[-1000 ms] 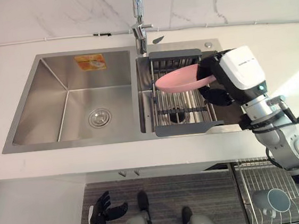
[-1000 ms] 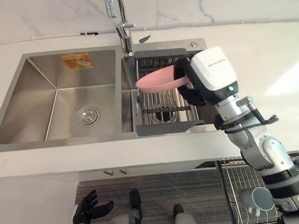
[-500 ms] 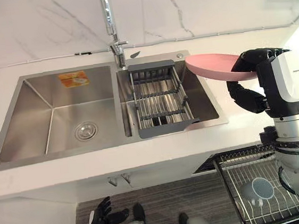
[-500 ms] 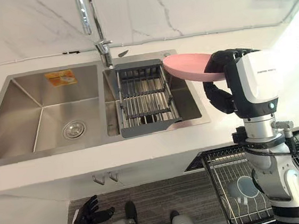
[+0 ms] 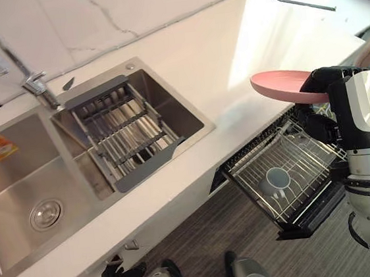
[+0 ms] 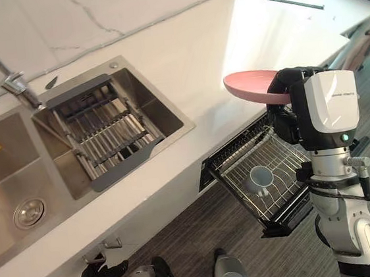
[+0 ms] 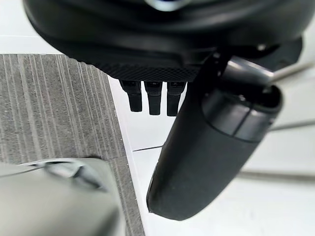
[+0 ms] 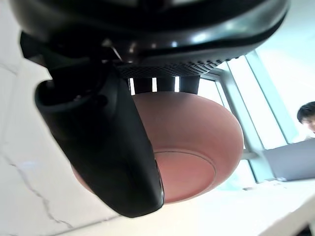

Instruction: Walk over to the sink, pick up the cup, carry it to the dishwasher, place the cup inside the dishwasher, then close the dishwasher door

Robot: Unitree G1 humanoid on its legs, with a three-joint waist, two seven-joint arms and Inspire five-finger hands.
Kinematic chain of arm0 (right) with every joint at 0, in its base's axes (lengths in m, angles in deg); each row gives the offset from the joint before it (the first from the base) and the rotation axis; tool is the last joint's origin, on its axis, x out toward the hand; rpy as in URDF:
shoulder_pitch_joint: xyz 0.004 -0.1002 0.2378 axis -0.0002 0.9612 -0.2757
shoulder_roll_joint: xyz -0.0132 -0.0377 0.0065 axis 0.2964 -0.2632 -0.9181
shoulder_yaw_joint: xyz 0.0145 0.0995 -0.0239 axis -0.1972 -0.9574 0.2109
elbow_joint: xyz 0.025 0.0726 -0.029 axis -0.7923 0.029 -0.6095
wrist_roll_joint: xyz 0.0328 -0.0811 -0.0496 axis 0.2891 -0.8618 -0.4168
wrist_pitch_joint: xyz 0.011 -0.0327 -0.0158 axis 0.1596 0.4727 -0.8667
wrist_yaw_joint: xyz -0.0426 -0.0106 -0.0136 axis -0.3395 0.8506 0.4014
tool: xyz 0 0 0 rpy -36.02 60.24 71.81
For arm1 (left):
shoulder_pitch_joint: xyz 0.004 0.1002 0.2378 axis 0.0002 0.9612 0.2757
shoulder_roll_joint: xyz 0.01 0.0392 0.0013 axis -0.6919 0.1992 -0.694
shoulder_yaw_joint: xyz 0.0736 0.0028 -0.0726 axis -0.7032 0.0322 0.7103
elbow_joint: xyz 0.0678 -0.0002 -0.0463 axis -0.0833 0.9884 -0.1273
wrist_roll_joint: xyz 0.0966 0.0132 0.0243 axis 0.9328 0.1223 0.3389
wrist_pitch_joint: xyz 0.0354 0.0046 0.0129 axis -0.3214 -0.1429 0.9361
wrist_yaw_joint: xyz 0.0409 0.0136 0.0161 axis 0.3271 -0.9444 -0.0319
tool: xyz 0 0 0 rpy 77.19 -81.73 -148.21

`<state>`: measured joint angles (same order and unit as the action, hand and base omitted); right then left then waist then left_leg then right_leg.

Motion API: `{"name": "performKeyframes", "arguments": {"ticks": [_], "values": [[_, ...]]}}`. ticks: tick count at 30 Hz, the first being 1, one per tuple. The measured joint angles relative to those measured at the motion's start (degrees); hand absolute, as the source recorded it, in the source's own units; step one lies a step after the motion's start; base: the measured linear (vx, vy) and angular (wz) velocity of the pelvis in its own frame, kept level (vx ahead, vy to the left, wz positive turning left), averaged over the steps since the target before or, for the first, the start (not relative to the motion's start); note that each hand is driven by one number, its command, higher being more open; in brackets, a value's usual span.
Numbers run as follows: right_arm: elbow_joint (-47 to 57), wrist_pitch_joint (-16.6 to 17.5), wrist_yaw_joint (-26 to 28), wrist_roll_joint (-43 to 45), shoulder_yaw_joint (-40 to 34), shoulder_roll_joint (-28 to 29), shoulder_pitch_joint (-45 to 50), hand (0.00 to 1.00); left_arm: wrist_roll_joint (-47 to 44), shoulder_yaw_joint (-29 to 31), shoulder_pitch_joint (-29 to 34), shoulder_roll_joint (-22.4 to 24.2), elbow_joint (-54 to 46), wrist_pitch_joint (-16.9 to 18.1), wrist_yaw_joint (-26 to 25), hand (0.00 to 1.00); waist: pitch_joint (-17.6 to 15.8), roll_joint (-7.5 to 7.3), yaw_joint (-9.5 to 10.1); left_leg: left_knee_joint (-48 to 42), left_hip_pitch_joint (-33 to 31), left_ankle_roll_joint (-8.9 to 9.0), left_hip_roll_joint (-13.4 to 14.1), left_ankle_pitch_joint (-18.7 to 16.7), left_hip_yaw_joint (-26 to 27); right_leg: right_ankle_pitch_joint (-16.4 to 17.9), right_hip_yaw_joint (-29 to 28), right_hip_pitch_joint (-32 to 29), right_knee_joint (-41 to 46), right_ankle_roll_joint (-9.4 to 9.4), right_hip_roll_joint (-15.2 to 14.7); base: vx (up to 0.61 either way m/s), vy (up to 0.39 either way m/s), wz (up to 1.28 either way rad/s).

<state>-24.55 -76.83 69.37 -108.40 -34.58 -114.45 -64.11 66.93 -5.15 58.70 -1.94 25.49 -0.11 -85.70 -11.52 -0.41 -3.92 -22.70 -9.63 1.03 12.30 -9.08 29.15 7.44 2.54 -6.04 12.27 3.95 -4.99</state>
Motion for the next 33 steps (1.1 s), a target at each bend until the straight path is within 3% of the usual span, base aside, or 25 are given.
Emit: {"name": "performKeyframes", "arguments": {"ticks": [4, 7, 11, 19, 25, 33], "values": [[-2.37, -1.53, 0.36, 0.04, -4.15, 4.18, 4.67, 0.30, -0.07, 0.30, 1.56, 0.03, 0.12, -0.01, -0.65, 0.90, 0.15, 0.21, -0.63, 0.98, 0.22, 0.18, 0.22, 0.41, -0.11, -1.20, -0.86, 0.72, -2.28, -0.03, 0.73, 0.13, -0.055, -0.21], [-4.71, -3.09, 0.27, 0.35, -7.46, 6.56, 6.76, 0.30, -0.06, -0.66, 2.65, 0.04, 0.84, -0.09, -0.60, 0.90, 0.15, 0.40, -1.50, 2.90, 2.30, 0.17, -1.06, 0.62, -1.30, -1.29, -0.43, 3.23, -3.87, 0.12, 0.10, 0.11, 0.004, 0.09], [-7.83, -3.15, 0.02, 0.80, -8.38, 6.70, 7.62, 0.30, -0.02, -2.34, 2.20, 0.03, 1.40, -0.08, -0.49, 0.90, 0.21, 0.99, -1.62, 4.67, 2.50, 0.04, -2.38, 1.46, -1.87, -1.70, 0.09, 3.30, -4.96, 0.76, -0.98, 0.00, 0.027, 0.10], [-18.83, -5.60, -1.13, 5.27, -8.38, 6.50, 0.13, 0.30, 0.00, -6.02, -0.85, 1.54, 1.46, 1.53, 0.96, 0.90, -3.12, 5.57, -1.50, 5.99, -2.11, -1.95, -5.78, 3.04, -2.23, -2.64, -0.07, -2.99, -2.76, 2.33, -3.59, -0.08, 0.074, 0.05], [-24.63, -7.12, -3.72, 9.79, -8.27, 5.01, -7.00, 0.30, -0.69, -6.41, -3.52, 1.56, -0.47, 2.05, 0.91, 0.90, -8.16, 5.78, -0.42, 6.73, -5.68, -3.28, -7.19, 4.49, -2.31, -2.76, -0.48, -8.07, 0.49, 2.66, -4.84, -0.06, 0.045, 0.05], [-29.58, -7.55, -5.14, 14.42, -7.65, 3.63, -14.40, 0.30, -2.54, -6.50, -5.29, 1.67, -3.69, 2.96, 0.64, 0.90, -10.78, 5.76, 1.58, 7.80, -7.70, -3.66, -7.62, 5.82, -2.12, -2.38, -0.67, -11.41, 2.85, 2.73, -5.18, 0.00, 0.002, 0.01]]}}
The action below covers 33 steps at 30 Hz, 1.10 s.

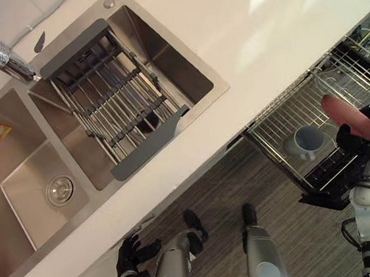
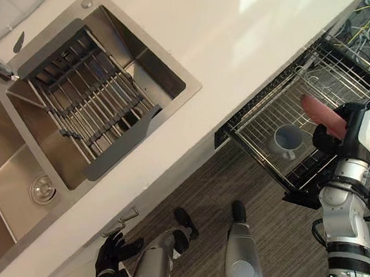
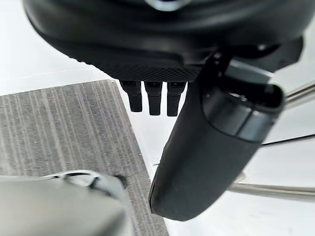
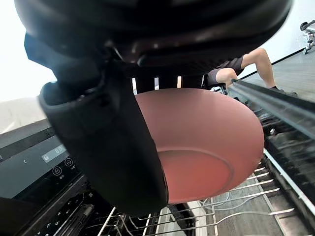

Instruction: Walk over to the sink, pick up the cup, carry it to the dishwasher, place the cup inside the dishwasher, then close the dishwasher door

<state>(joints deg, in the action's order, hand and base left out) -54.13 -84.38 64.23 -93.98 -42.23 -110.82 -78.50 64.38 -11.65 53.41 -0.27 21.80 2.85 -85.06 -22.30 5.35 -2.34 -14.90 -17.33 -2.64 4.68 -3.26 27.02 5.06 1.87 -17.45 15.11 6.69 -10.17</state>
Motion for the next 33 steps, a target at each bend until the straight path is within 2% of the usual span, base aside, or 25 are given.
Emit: {"name": "performKeyframes", "arguments": {"ticks": [7, 8, 13, 21, 25, 31, 33], "values": [[-5.20, -0.47, -0.89, 3.82, 1.66, -1.28, -4.86, 0.30, -0.26, -1.14, -2.39, 0.07, -0.83, 0.18, -0.28, 0.90, -2.12, 0.00, 0.33, 1.37, -0.90, 0.14, -0.15, 1.22, 0.23, 0.11, -0.25, -2.00, 1.09, -0.15, 0.01, 0.00, 0.000, 0.00], [-6.43, -0.55, -0.89, 4.58, 1.82, -1.56, -5.52, 0.90, -0.26, -1.14, -2.88, 0.07, -0.86, 0.23, -0.28, 0.90, -2.25, 0.05, 0.56, 1.63, -1.07, 0.16, -0.17, 1.41, 0.30, 0.11, -0.32, -2.36, 1.22, -0.16, 0.01, 0.00, 0.000, 0.00], [-12.42, -1.27, -0.89, 6.71, 1.83, -1.84, -8.63, 0.90, -0.42, -1.33, -4.54, 0.07, -1.00, 0.40, -1.11, 0.90, -2.37, 0.09, 1.39, 2.10, -1.29, 0.37, -0.11, 1.79, 0.38, 0.20, -0.39, -2.98, 1.64, -0.32, -0.01, 0.00, 0.000, 0.00], [-12.57, -1.89, -0.98, 7.06, 1.72, -1.84, -10.49, 0.90, -1.78, -1.57, -4.96, 0.03, -1.33, 0.49, -1.38, 0.90, -2.41, 0.07, 1.61, 2.70, -1.77, 0.47, -0.14, 2.32, 0.38, 0.20, -0.60, -3.80, 1.84, -0.35, 0.08, 0.00, 0.000, 0.00], [-9.71, -2.56, -1.25, 7.01, 1.70, -1.82, -10.09, 0.90, -1.94, -1.57, -4.96, 0.04, -1.48, 0.49, -1.42, 0.90, -2.62, 0.05, 1.65, 2.72, -1.76, 0.47, -0.09, 2.31, 0.47, 0.20, -0.76, -3.87, 1.81, -0.36, 0.16, 0.00, 0.000, 0.00], [1.61, -2.16, -2.69, 7.08, 1.22, -0.50, -6.99, 0.90, -1.94, -1.42, -4.92, 0.39, -2.45, 0.39, -1.90, 0.90, -3.39, -0.05, 1.75, 2.63, -1.66, 0.48, 0.09, 2.31, 0.46, 0.15, -0.84, -3.66, 1.62, -0.42, 0.61, 0.00, 0.000, 0.00], [5.23, -1.65, -2.90, 7.98, -0.05, 1.46, -5.82, 0.90, -1.94, -0.91, -4.92, 0.93, -2.74, 0.22, -2.02, 0.90, -3.42, -0.10, 1.77, 2.54, -1.61, 0.48, 0.16, 2.31, 0.40, 0.15, -0.79, -3.52, 1.56, -0.43, 0.67, 0.00, 0.000, 0.00]]}}
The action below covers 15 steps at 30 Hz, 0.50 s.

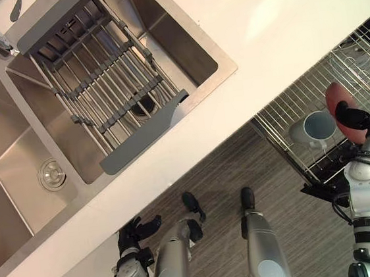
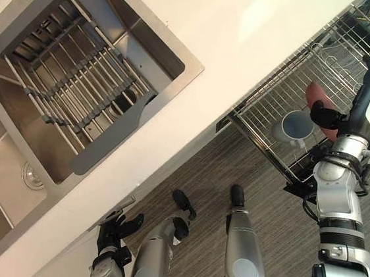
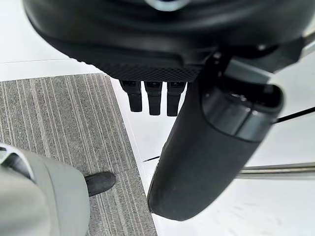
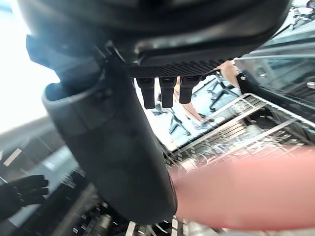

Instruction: Walk over to the sink, pick up the cup, carry it to the dishwasher, place the cup inside the dishwasher, then close the dishwasher door

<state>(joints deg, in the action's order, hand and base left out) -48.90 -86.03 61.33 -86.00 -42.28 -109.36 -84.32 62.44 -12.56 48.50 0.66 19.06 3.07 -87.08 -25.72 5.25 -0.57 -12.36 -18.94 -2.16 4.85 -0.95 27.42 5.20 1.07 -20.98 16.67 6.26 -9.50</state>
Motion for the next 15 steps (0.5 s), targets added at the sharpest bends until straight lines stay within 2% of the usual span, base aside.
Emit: {"name": "performKeyframes", "arguments": {"ticks": [9, 15], "values": [[12.88, 3.65, -0.46, 9.57, -7.60, 11.37, 14.93, 0.90, 0.05, 2.75, 0.27, 1.48, -0.51, -1.47, 0.11, 0.90, -0.02, -0.92, 0.08, -2.19, 1.99, 0.94, 1.56, -1.96, -0.26, 0.25, 0.84, 3.71, -1.46, -0.40, 0.70, 0.01, 0.001, -0.01], [12.02, 4.14, 1.20, 20.18, -8.56, 19.49, 26.33, 0.90, 0.08, 5.83, 1.64, 1.52, -0.49, -2.90, 0.75, 0.90, 1.11, -3.11, -0.20, -5.63, 3.40, 1.65, 3.50, -4.27, -0.75, 1.28, 1.56, 6.76, -1.42, -0.84, 1.70, 0.05, -0.011, -0.02]]}}
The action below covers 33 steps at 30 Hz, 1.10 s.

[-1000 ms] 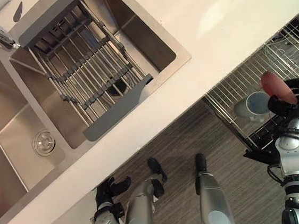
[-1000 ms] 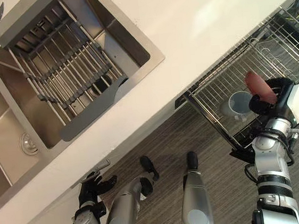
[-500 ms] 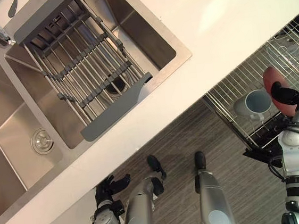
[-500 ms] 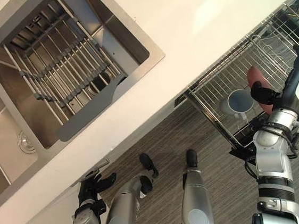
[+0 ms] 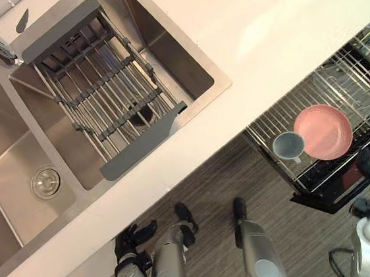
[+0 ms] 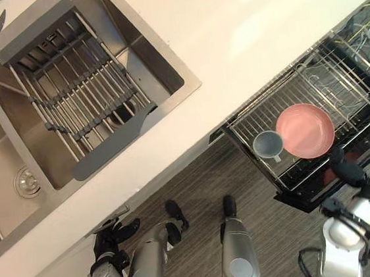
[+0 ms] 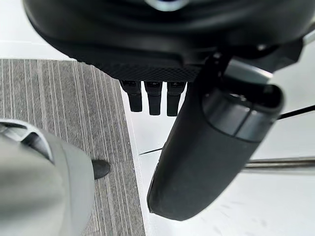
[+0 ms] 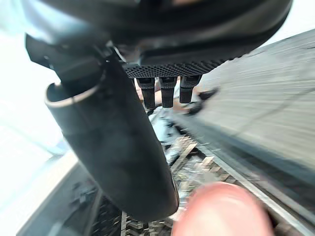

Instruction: Walk over to the sink, pick up the cup, carry it to the dishwasher, place the cup inside the dishwasher, then close the dishwasher door

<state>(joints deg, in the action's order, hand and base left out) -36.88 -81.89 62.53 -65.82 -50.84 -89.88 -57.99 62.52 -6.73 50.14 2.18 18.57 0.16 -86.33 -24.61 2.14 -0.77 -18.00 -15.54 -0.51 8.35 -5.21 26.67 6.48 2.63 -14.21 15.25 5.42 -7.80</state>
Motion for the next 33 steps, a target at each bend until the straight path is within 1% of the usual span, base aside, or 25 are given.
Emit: {"name": "performKeyframes", "arguments": {"ticks": [3, 7, 10, 17, 21, 25, 28, 30, 33], "values": [[-3.57, 0.54, 2.89, 6.35, 0.01, 0.88, 1.45, 0.90, 0.02, 0.37, 1.13, -0.34, -0.01, -0.20, 0.32, 0.90, 0.91, -0.79, 0.04, -1.29, 0.56, 0.39, 0.73, -1.39, 0.08, 0.67, -0.12, 0.90, 0.44, -0.18, 0.39, 0.00, -0.003, -0.05], [-8.20, 1.69, 5.47, 14.19, 0.01, 0.86, 1.68, 0.90, 0.02, 0.44, 2.02, -0.51, 0.00, -0.20, 0.36, 0.90, 1.78, -1.52, 0.30, -3.04, 0.59, 0.60, 1.28, -2.69, 0.33, 1.73, -0.53, 0.76, 1.86, -0.13, 0.50, 0.01, 0.010, -0.05], [-10.72, 2.11, 7.45, 18.91, 0.02, 0.66, 1.37, 0.90, -0.01, 0.38, 1.97, -0.53, -0.02, -0.20, 0.41, 0.90, 1.86, -1.57, 1.30, -4.12, 0.12, 0.56, 1.81, -3.22, 0.58, 1.86, -0.87, 0.42, 2.04, -0.12, 0.79, 0.03, 0.010, -0.07], [-14.57, 3.48, 10.82, 28.46, 0.46, -1.03, -3.94, 0.90, -0.14, 0.29, 1.54, -1.12, -0.16, -0.19, 0.75, 0.90, 1.87, -1.67, 1.96, -4.95, -1.26, 0.43, 2.04, -3.40, 0.44, 2.20, -0.86, -1.10, 3.19, -0.16, 0.81, 0.00, 0.000, 0.00], [-18.24, 6.01, 11.46, 36.85, 0.80, -2.15, -7.51, 0.90, -0.28, 0.11, 1.38, -1.93, -0.35, -0.19, 1.59, 0.90, 1.78, -1.83, 2.31, -5.12, -1.73, 0.44, 2.11, -3.38, 0.35, 2.32, -0.91, -1.80, 3.80, -0.26, 0.83, -0.02, -0.001, 0.00], [-21.32, 8.54, 12.28, 46.64, 1.49, -2.85, -11.54, 0.90, -0.32, -0.67, 1.24, -3.62, -0.35, -0.20, 2.15, 0.90, 1.66, -2.04, 2.34, -4.50, -2.10, 0.48, 1.70, -2.86, -0.22, 2.31, -0.57, -2.21, 3.96, -0.27, 0.59, -0.02, -0.002, 0.05], [-21.28, 10.04, 12.40, 50.61, 2.16, -2.85, -13.08, 0.90, -0.32, -1.39, 1.18, -4.06, -1.00, -0.19, 2.63, 0.90, 1.66, -2.03, 2.36, -3.65, -2.79, 0.26, 1.14, -2.06, -0.61, 2.23, -0.17, -2.93, 4.01, -0.25, 0.25, 0.00, -0.009, 0.12], [-21.25, 11.97, 12.45, 55.85, 3.76, -2.84, -15.14, 0.90, -0.25, -1.55, 0.84, -4.46, -1.19, -0.21, 2.90, 0.90, 1.65, -2.04, 2.37, -2.29, -2.91, 0.17, 0.45, -0.92, -1.39, 2.18, 0.67, -2.99, 3.93, -0.25, -0.12, 0.00, -0.029, 0.20], [-21.24, 13.74, 13.86, 61.26, 6.31, -2.84, -18.21, 0.90, 0.07, -1.57, 0.02, -4.94, -1.43, -0.20, 3.20, 0.90, 1.63, -2.00, 2.50, -0.42, -3.15, 0.09, -0.33, 0.82, -2.78, 2.06, 1.81, -2.99, 3.74, -0.44, -0.41, -0.01, -0.038, 0.26]]}}
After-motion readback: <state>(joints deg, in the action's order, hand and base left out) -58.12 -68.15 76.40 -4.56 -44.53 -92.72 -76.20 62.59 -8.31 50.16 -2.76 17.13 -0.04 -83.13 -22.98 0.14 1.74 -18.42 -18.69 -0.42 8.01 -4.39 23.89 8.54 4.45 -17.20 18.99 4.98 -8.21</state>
